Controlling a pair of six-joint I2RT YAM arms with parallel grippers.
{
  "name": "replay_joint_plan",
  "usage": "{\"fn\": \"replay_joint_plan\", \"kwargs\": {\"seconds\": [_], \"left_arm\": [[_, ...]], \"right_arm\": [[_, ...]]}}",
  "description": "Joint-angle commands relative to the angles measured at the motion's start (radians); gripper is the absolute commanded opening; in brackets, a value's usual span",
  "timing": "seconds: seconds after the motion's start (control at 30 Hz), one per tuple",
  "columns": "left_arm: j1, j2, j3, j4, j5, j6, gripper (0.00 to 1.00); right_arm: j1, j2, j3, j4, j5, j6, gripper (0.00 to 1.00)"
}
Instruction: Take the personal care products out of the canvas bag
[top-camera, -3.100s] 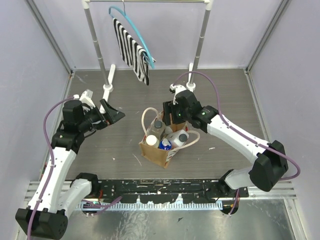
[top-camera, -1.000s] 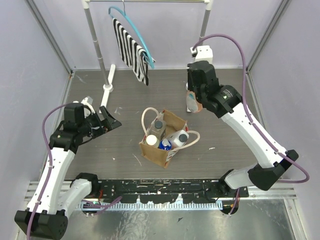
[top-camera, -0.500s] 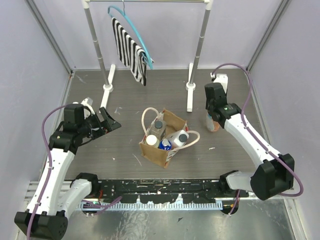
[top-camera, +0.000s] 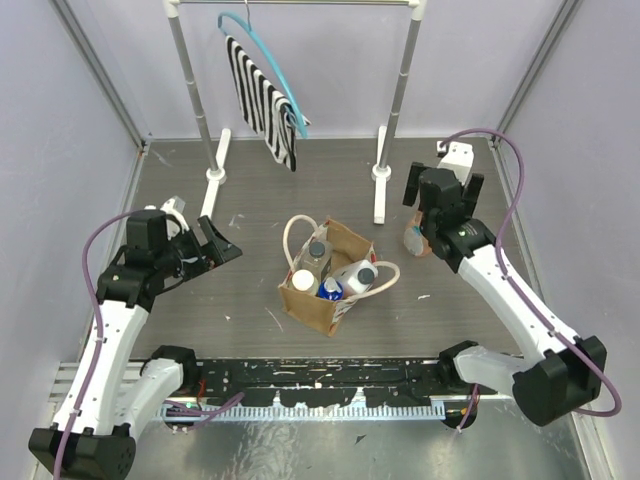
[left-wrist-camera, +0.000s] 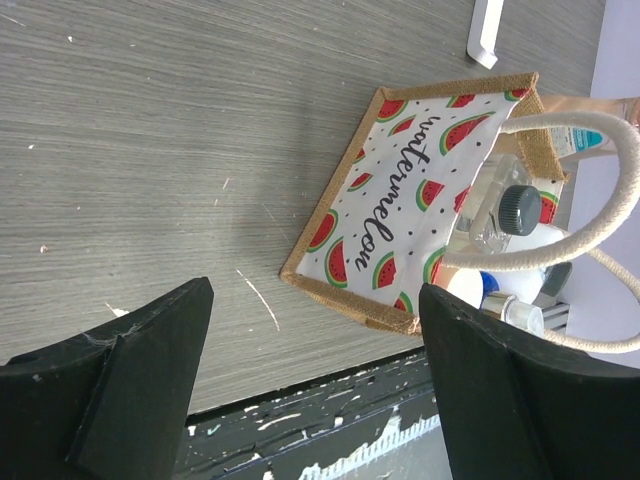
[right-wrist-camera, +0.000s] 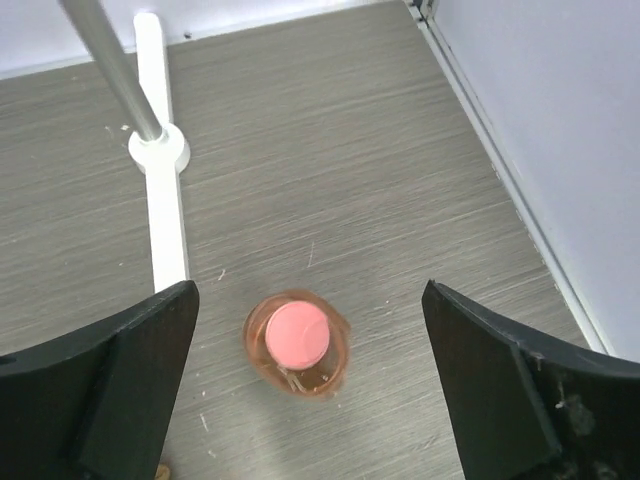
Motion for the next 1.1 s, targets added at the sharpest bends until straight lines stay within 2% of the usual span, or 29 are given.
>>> {"fn": "replay_joint_plan", "kwargs": {"seconds": [0.0,0.1,0.17,0.23,0.33,0.43,0.5,0.63,0.87,1.0,1.07], "left_arm": [[-0.002,-0.001,-0.004,-0.008,0.023,-0.003,0.90],[-0.003,0.018,0.000,0.009,0.034,-0.015,0.89],[-0.006,0.032,0.006,0.017,0.034,-0.024,0.89],[-0.011,0.045,0.009,0.018,0.034,-0.032,0.89],[-0.023,0.061,0.009,0.010,0.034,-0.038,0.88],[-0.034,0.066,0.008,0.000,0.024,-0.042,0.89],[-0.039,0.065,0.006,-0.001,0.019,-0.047,0.90],[-0.047,0.074,0.008,0.005,0.020,-0.055,0.91],[-0.074,0.082,0.039,0.001,0.009,-0.064,0.89],[-0.113,0.096,0.093,-0.087,-0.080,-0.055,0.88],[-0.126,0.107,0.115,-0.121,-0.097,-0.048,0.88]], "right_arm": [[0.146,-0.096,0.103,-0.002,0.040,-0.074,0.97],[0.266,-0.113,0.178,-0.060,-0.205,-0.060,0.86],[0.305,-0.047,0.248,-0.141,-0.307,-0.024,0.80],[0.346,0.015,0.289,-0.192,-0.359,-0.020,0.78],[0.377,0.071,0.285,-0.186,-0.524,-0.026,0.77],[0.400,0.123,0.274,-0.186,-0.614,-0.038,0.73],[0.410,0.161,0.278,-0.191,-0.649,-0.041,0.66],[0.458,0.229,0.300,-0.213,-0.661,-0.046,0.58],[0.528,0.304,0.321,-0.262,-0.623,-0.058,0.57],[0.556,0.328,0.322,-0.283,-0.585,-0.057,0.57],[0.562,0.332,0.324,-0.289,-0.566,-0.053,0.54]]}}
